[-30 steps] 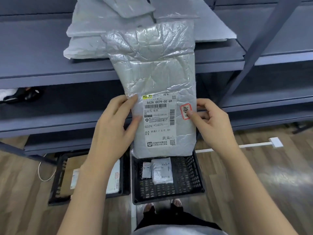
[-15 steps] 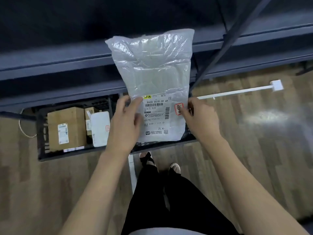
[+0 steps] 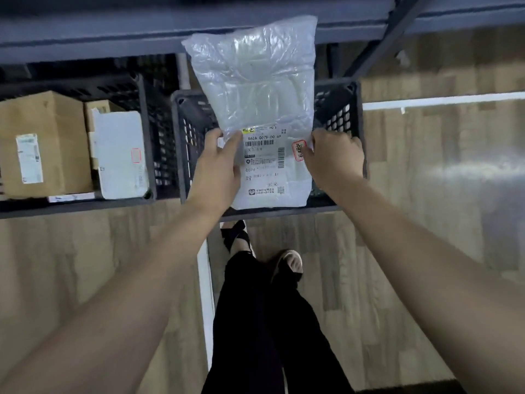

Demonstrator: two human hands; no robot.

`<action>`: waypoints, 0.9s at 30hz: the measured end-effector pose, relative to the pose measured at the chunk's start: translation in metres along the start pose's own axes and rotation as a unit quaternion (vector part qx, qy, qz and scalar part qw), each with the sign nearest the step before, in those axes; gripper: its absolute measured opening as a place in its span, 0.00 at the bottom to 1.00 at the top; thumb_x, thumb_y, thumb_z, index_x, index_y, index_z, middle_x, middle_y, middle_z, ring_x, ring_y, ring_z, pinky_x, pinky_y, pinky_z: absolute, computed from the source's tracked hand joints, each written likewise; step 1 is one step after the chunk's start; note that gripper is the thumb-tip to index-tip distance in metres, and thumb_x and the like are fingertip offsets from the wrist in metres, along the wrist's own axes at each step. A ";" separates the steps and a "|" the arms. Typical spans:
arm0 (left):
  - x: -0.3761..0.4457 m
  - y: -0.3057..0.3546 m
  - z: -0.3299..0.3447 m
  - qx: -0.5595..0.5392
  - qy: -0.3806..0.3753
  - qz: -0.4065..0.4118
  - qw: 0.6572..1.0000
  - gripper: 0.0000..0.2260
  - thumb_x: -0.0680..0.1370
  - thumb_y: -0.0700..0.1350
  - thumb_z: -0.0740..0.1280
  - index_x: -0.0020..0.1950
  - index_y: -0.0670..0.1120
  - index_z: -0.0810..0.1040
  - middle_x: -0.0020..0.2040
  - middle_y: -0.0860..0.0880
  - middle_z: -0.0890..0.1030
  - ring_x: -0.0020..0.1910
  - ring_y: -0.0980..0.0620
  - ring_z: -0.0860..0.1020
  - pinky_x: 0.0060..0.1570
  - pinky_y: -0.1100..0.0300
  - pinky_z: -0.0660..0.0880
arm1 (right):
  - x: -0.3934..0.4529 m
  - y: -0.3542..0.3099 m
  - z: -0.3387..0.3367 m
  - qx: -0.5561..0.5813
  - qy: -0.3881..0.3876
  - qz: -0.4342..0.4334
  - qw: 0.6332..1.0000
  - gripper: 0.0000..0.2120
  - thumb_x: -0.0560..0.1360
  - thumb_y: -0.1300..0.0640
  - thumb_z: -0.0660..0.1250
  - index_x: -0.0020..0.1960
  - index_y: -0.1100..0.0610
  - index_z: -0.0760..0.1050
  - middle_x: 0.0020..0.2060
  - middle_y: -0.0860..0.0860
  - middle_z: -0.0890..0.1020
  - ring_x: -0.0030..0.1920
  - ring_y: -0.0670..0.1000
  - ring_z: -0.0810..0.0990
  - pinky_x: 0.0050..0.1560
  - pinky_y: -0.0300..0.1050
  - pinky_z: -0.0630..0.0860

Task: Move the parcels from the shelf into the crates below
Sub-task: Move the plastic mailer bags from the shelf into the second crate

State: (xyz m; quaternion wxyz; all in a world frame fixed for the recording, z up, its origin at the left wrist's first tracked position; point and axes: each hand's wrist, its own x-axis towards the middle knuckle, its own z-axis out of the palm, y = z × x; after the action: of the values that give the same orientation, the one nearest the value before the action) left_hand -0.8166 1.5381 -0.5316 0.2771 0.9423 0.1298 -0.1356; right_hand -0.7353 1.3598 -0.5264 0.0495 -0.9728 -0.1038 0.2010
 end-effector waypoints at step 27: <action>0.208 -0.081 0.336 0.183 -0.252 0.166 0.936 0.37 0.75 0.55 0.68 0.77 0.47 0.51 0.68 0.39 0.61 0.59 0.41 0.72 0.57 0.53 0.72 | 0.188 0.146 0.306 0.033 -0.157 0.140 0.977 0.22 0.78 0.61 0.60 0.69 0.62 0.59 0.59 0.65 0.74 0.59 0.64 0.74 0.47 0.48 0.68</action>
State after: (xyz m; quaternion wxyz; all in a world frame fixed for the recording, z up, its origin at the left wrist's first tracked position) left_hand -0.7110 1.4524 -0.9113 0.1420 0.9198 -0.1293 -0.3421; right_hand -0.6629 1.2761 -0.8977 0.0364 -0.9319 0.0342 0.3592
